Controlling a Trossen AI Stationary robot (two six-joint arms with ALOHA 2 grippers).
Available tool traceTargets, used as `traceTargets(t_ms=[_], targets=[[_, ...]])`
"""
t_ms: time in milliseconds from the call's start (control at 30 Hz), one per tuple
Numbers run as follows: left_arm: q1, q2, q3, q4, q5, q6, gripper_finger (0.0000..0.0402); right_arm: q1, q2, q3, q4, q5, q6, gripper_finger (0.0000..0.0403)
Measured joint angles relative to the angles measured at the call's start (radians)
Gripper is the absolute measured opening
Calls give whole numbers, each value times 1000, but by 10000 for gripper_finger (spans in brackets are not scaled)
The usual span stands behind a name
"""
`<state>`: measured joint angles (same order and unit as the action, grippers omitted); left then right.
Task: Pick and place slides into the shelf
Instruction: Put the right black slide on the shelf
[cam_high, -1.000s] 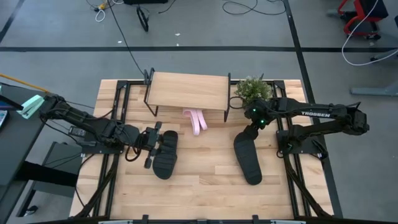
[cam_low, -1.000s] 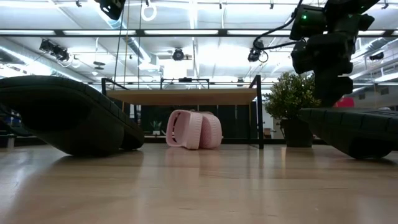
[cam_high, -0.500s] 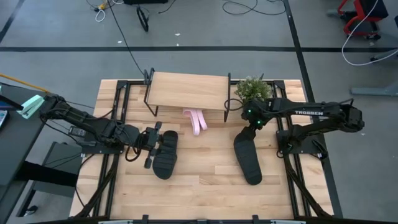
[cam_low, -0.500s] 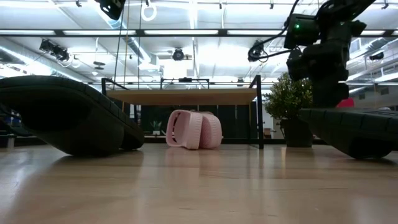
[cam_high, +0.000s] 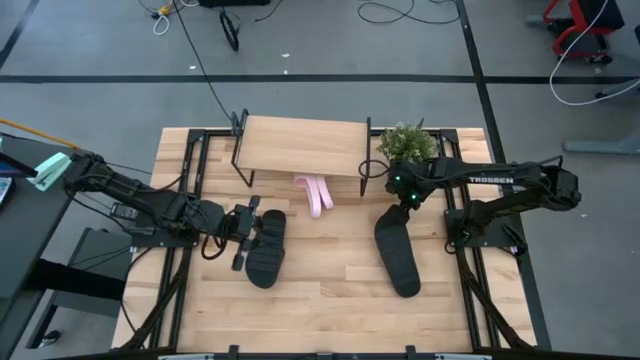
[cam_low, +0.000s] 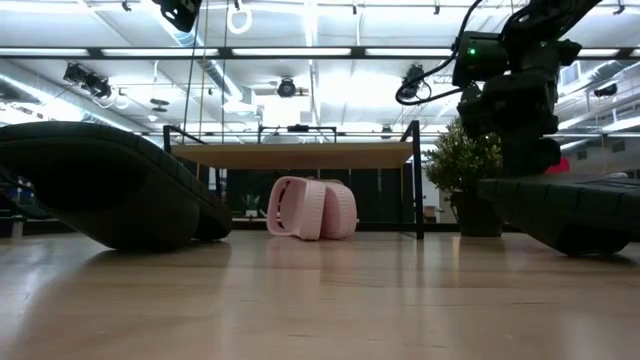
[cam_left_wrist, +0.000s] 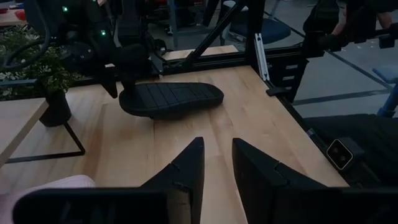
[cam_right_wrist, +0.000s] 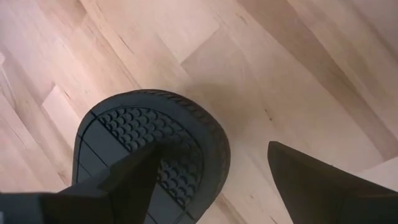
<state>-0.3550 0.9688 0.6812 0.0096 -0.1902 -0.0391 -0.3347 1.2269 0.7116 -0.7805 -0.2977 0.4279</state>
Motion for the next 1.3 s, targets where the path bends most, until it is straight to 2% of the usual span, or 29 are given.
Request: traceTargets(t_ms=[233,400,533,767,833,1067,1300], targets=[[0,0,0,-1,0,0,94,1,4,0,-6,-43,7,302],[0,0,0,-2,0,0,88,2,4,-1,34,-30,7,268],[0,0,0,-4,0,0,83,7,4,-1,69,-30,-3,203],[0,0,0,-8,0,0,88,11,3,-1,71,-35,-28,44],[0,0,0,-8,0,0,91,11,3,-1,71,-38,-49,12],[0,0,0,-8,0,1,85,11,3,-1,71,-26,-64,5],[0,0,0,-17,0,0,82,-1,-1,-1,68,-2,-56,48]])
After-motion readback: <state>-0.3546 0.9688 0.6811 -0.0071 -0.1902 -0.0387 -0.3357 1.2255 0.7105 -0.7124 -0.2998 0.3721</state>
